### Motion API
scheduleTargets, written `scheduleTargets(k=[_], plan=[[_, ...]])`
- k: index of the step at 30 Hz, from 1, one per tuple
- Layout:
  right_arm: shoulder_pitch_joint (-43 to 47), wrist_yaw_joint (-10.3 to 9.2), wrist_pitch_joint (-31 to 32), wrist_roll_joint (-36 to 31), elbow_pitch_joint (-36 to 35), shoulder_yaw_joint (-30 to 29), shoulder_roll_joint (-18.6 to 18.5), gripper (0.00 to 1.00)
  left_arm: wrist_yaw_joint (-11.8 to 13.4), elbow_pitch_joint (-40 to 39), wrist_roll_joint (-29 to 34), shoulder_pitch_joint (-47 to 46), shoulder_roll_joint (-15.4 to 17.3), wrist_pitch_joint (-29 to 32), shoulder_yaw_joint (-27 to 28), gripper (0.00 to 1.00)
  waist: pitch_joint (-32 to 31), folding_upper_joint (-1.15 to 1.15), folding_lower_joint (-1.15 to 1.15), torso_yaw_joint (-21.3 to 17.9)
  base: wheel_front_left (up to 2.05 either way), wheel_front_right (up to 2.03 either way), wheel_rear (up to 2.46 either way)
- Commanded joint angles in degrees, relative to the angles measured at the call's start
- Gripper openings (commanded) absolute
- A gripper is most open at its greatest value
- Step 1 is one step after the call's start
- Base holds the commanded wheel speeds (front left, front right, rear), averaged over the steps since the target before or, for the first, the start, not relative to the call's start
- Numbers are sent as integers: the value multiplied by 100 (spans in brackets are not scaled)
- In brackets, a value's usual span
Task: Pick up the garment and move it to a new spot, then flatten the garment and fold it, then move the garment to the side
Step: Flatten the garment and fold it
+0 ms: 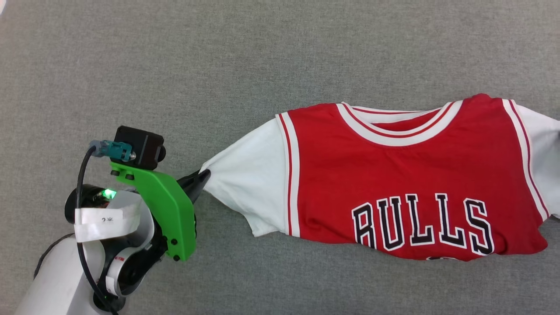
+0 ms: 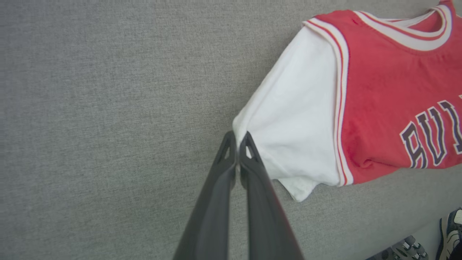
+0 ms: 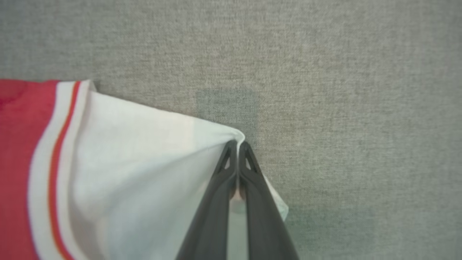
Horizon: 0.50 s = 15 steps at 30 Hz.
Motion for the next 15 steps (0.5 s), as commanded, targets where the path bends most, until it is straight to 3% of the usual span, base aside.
scheduleTargets(k=[1,15], plan=[[243,2,-7,23,172,35,85,0,-39,55,30,-105,24,-60,23,0,-101,0,-1,-40,0,0,0],[299,2,-1051,368,-10,-117,-64,0,-100,611,91,-145,-99,-683,159,0,-1093,0,-1,-219,0,0,0]])
